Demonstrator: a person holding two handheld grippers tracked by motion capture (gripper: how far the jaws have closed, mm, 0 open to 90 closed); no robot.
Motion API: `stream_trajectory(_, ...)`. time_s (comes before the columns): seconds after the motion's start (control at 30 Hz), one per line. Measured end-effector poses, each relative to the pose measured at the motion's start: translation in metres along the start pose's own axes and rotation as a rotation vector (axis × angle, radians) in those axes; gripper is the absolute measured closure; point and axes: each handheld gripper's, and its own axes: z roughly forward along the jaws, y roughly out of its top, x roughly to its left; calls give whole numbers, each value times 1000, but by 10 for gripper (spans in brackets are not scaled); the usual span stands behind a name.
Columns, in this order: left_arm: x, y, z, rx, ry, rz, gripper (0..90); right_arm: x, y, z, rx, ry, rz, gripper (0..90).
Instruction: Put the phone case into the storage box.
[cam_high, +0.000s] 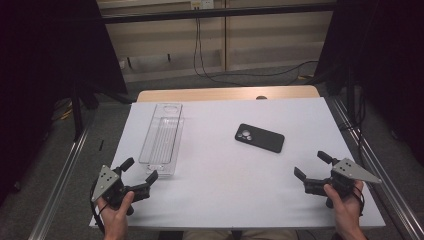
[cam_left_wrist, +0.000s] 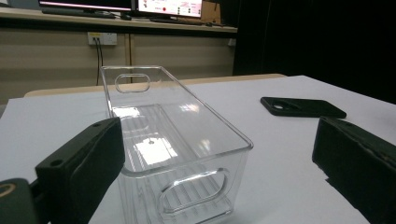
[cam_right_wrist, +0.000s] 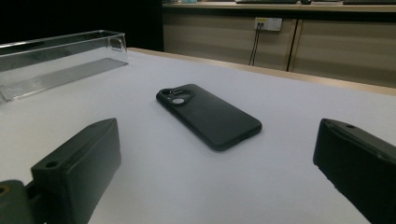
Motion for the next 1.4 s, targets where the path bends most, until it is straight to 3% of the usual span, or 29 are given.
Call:
stream_trajectory(0.63,2,0,-3,0,20,-8,25,4,-3,11,45,58,-5,1)
stream_trajectory(0.9,1,1,-4,2,-2,-9,24,8,0,17,39,27,-28,5)
stream_trajectory(0.97,0,1,-4,5,-10,-4,24,8,1,19,30,54,-23,0)
stream_trajectory(1.17,-1,1,-4,10,-3,4,23,11,5,26,18,71,-33,0)
stream_trajectory(1.27,-1,1,-3,13,-13,10,23,11,14,27,3,91,-53,1)
stream_trajectory(1.33,0,1,-3,9,-34,21,17,11,18,26,-4,98,-36,0)
stream_trajectory(1.4,-1,1,-2,10,-23,24,17,11,20,29,-14,97,-45,0)
